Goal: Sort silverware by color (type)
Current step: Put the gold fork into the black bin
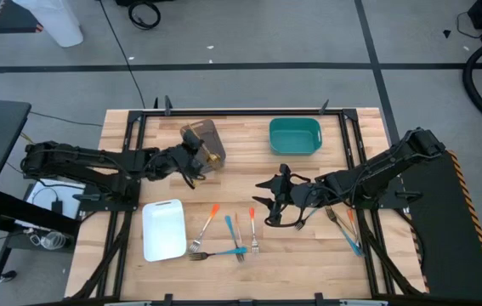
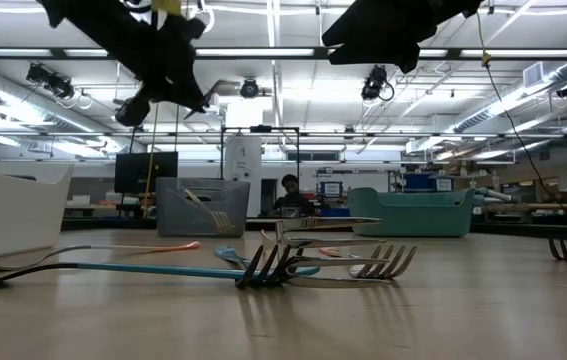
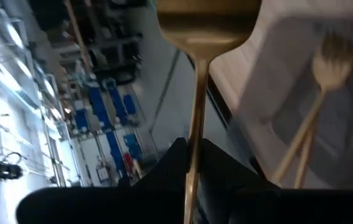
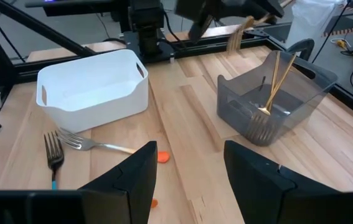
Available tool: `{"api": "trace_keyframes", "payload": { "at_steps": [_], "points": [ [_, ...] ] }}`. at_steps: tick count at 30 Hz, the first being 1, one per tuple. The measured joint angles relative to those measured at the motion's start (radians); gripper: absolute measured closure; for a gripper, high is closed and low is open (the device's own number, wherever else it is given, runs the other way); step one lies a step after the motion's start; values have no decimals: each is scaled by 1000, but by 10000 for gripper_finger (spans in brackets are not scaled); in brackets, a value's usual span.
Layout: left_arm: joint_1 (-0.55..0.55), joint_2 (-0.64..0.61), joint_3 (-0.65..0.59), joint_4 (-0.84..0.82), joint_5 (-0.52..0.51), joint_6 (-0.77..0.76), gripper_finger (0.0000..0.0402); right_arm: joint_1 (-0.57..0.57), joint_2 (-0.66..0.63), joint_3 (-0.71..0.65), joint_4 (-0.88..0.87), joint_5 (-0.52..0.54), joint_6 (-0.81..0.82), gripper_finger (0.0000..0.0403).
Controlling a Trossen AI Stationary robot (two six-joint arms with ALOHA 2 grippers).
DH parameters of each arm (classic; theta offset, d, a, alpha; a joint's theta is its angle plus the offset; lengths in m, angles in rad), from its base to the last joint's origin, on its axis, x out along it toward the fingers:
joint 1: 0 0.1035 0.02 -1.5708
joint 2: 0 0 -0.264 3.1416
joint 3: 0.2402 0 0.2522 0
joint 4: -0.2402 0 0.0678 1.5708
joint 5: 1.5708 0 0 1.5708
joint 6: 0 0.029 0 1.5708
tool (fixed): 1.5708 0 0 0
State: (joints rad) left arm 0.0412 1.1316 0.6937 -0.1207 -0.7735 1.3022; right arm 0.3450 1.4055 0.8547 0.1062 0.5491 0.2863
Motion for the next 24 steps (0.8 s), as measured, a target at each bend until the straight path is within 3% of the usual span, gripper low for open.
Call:
{"api": "trace_keyframes", "payload": {
  "at_steps": [12, 24],
  "points": [
    [167, 105, 0, -63, -45, -33, 369, 0, 0, 0, 20, 0, -6, 205],
    [202, 193, 19, -146, -63, -7, 369, 0, -1, 0, 30, 0, -13, 205]
  ]
}}
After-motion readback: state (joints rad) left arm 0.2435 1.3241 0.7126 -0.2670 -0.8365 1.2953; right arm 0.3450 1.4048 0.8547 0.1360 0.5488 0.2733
